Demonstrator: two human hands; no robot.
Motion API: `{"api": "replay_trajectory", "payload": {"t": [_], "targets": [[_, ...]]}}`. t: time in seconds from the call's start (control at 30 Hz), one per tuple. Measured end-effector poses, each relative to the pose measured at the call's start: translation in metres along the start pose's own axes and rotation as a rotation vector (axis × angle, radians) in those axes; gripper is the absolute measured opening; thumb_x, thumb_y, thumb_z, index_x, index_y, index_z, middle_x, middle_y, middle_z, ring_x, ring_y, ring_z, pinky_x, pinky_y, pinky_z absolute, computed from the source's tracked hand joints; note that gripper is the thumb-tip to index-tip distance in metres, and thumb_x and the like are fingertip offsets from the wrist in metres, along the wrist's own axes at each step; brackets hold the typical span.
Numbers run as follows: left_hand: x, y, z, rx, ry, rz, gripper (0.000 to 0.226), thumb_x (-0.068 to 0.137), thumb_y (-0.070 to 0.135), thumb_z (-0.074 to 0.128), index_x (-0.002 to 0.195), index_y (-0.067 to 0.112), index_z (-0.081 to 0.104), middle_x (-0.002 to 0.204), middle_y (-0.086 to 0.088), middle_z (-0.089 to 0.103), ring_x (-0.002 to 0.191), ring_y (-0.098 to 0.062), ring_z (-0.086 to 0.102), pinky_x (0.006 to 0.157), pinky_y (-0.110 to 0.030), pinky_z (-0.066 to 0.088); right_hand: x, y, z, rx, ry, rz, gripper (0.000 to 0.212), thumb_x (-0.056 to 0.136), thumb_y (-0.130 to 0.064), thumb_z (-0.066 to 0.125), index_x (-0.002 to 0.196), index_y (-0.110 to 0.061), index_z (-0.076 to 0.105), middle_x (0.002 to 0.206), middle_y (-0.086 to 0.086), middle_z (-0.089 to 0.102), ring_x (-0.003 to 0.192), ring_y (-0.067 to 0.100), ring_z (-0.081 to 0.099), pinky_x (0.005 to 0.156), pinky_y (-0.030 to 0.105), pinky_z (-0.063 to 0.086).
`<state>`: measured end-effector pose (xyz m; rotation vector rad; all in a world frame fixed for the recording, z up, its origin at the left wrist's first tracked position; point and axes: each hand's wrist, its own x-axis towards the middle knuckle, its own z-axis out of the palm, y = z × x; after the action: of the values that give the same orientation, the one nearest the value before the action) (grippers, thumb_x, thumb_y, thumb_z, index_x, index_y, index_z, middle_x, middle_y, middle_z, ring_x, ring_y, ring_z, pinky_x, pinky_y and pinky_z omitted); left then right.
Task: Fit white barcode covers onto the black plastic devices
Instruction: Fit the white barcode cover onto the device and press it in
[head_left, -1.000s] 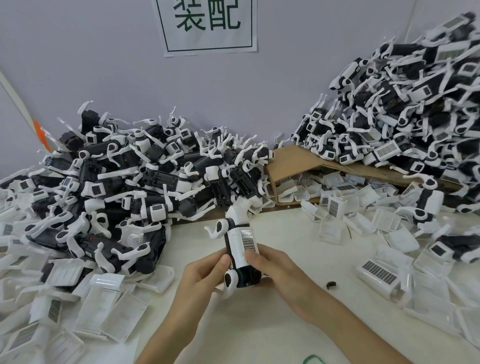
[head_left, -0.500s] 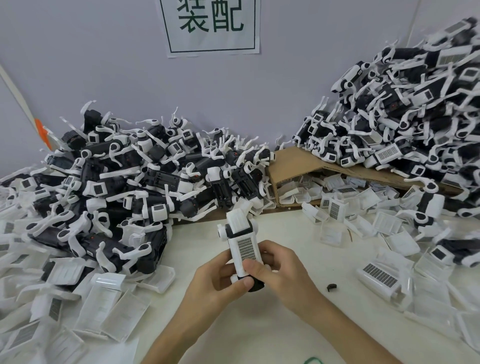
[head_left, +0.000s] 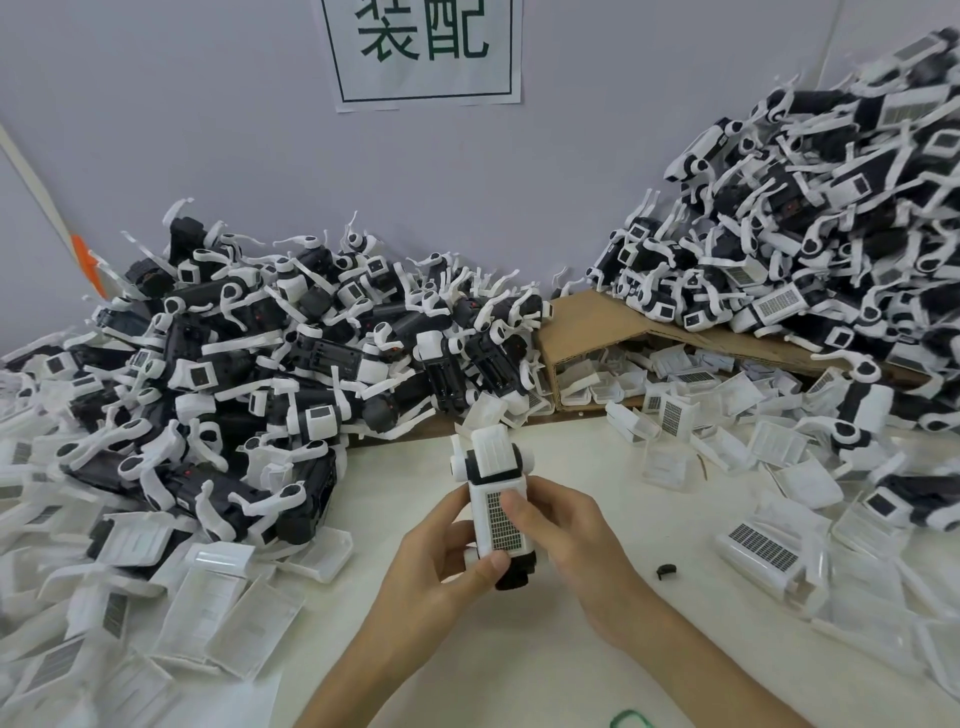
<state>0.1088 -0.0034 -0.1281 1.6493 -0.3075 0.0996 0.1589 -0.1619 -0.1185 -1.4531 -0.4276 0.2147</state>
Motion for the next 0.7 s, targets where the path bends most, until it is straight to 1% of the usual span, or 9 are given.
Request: {"api": "replay_trajectory", "payload": {"t": [0.17, 0.3, 0.33, 0.4, 0.47, 0.53, 0.6, 0.63, 0.7], "targets": [[-0.0018, -0.003, 0.004, 0.045, 0.055, 0.047, 0.057, 0.09, 0.021, 0.065, 0.144, 0.03, 0.048, 0.112, -0.01, 0.074, 0.1, -0.032, 0.071, 0.093, -0.047, 0.056, -0.0008, 0.0021, 0.0034, -0.03, 0.022, -0.062, 0.034, 0.085, -0.04, 0.065, 0.106, -0.013, 0.071, 0.096, 0.005, 0.076, 0.093, 0.024, 0.073, 0.084, 0.036, 0.058], [-0.0014, -0.0006, 0.0084, 0.061, 0.066, 0.076, 0.054, 0.092, 0.024, 0.065, 0.142, 0.036, 0.051, 0.108, -0.009, 0.075, 0.098, -0.029, 0.073, 0.087, -0.037, 0.058, -0.0017, 0.0019, 0.0046, -0.045, 0.056, -0.105, 0.035, 0.085, -0.042, 0.063, 0.105, -0.013, 0.07, 0.094, 0.004, 0.075, 0.093, 0.027, 0.071, 0.086, 0.04, 0.057], [-0.0013, -0.0007, 0.0084, 0.069, 0.069, 0.071, 0.054, 0.092, 0.023, 0.064, 0.142, 0.035, 0.051, 0.109, -0.008, 0.075, 0.098, -0.028, 0.073, 0.087, -0.038, 0.058, -0.0017, 0.0017, 0.0045, -0.044, 0.055, -0.104, 0.035, 0.085, -0.041, 0.063, 0.104, -0.013, 0.07, 0.093, 0.005, 0.075, 0.093, 0.026, 0.072, 0.085, 0.039, 0.058], [-0.0021, -0.003, 0.0074, 0.117, 0.084, 0.055, 0.052, 0.091, 0.025, 0.063, 0.141, 0.033, 0.051, 0.112, -0.004, 0.075, 0.1, -0.026, 0.072, 0.09, -0.043, 0.057, -0.0009, 0.002, 0.0041, -0.032, 0.045, -0.08, 0.032, 0.085, -0.041, 0.065, 0.101, -0.015, 0.072, 0.092, 0.005, 0.076, 0.09, 0.024, 0.073, 0.079, 0.035, 0.059], [-0.0035, -0.0052, 0.0075, 0.175, 0.112, 0.049, 0.05, 0.091, 0.028, 0.061, 0.139, 0.034, 0.051, 0.114, 0.002, 0.074, 0.1, -0.021, 0.07, 0.089, -0.041, 0.057, -0.0004, 0.0028, 0.0049, -0.062, 0.024, -0.058, 0.029, 0.087, -0.044, 0.068, 0.101, -0.02, 0.073, 0.094, 0.001, 0.077, 0.09, 0.017, 0.073, 0.078, 0.028, 0.057], [-0.0042, -0.0054, 0.0091, 0.157, 0.136, 0.056, 0.045, 0.091, 0.029, 0.064, 0.134, 0.035, 0.055, 0.112, 0.003, 0.073, 0.098, -0.018, 0.07, 0.083, -0.033, 0.059, -0.0003, 0.0053, 0.0058, -0.204, 0.023, -0.085, 0.033, 0.086, -0.054, 0.066, 0.105, -0.028, 0.072, 0.098, -0.01, 0.076, 0.095, 0.009, 0.07, 0.085, 0.022, 0.052], [-0.0034, -0.0053, 0.0094, 0.111, 0.173, 0.047, 0.042, 0.086, 0.03, 0.07, 0.126, 0.037, 0.06, 0.107, 0.001, 0.074, 0.097, -0.02, 0.07, 0.077, -0.032, 0.061, -0.0009, 0.0068, 0.0048, -0.395, 0.055, -0.162, 0.036, 0.08, -0.064, 0.062, 0.103, -0.037, 0.067, 0.1, -0.02, 0.071, 0.1, 0.002, 0.065, 0.086, 0.011, 0.043], [-0.0031, -0.0058, 0.0089, 0.104, 0.195, 0.043, 0.042, 0.083, 0.029, 0.072, 0.123, 0.037, 0.062, 0.106, 0.001, 0.074, 0.097, -0.02, 0.07, 0.075, -0.032, 0.062, -0.0012, 0.0067, 0.0035, -0.469, 0.068, -0.211, 0.033, 0.078, -0.065, 0.06, 0.1, -0.041, 0.065, 0.099, -0.022, 0.069, 0.1, 0.002, 0.063, 0.085, 0.008, 0.04], [-0.003, -0.0069, 0.0079, 0.083, 0.224, 0.035, 0.041, 0.082, 0.026, 0.074, 0.121, 0.035, 0.064, 0.107, 0.001, 0.074, 0.098, -0.021, 0.07, 0.073, -0.032, 0.062, -0.0013, 0.0066, 0.0003, -0.56, 0.056, -0.289, 0.025, 0.081, -0.062, 0.06, 0.098, -0.043, 0.063, 0.099, -0.023, 0.067, 0.1, 0.004, 0.061, 0.084, 0.007, 0.039]]}}
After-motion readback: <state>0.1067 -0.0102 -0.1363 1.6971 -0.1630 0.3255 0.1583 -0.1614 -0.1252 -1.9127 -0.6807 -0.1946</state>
